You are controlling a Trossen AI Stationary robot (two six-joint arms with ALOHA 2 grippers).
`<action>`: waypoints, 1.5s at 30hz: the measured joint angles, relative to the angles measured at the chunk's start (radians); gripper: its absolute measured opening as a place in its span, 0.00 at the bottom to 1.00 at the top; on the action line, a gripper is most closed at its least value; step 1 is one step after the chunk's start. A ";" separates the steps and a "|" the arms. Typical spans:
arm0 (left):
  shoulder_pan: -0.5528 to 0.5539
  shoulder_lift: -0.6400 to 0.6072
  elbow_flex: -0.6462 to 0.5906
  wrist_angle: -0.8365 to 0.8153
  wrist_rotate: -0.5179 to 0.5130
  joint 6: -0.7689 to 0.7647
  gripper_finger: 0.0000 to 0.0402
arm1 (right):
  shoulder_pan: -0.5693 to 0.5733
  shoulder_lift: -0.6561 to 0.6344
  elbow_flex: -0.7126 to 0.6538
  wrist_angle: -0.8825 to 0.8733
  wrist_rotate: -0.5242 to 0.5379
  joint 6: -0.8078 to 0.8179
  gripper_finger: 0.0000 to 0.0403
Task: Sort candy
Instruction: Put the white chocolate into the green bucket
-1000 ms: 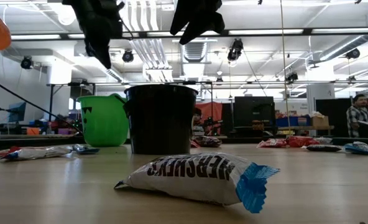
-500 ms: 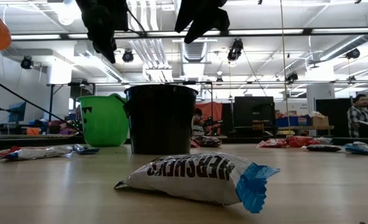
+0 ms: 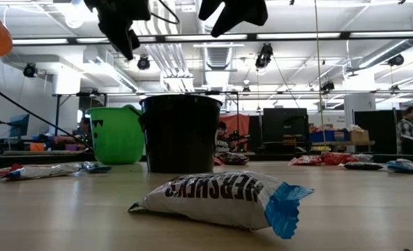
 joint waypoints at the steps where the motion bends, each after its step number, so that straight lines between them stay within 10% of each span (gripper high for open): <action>1: -0.014 -0.001 0.000 -0.001 0.000 -0.007 0.00 | 0.009 0.000 0.000 0.001 0.000 0.015 0.49; 26: -0.371 -0.004 0.000 -0.005 -0.001 -0.178 0.00 | 0.183 0.099 -0.001 0.049 0.062 0.272 0.49; 45: -0.446 -0.003 0.000 0.012 -0.012 -0.259 0.00 | 0.293 0.218 -0.001 0.162 0.027 0.478 0.49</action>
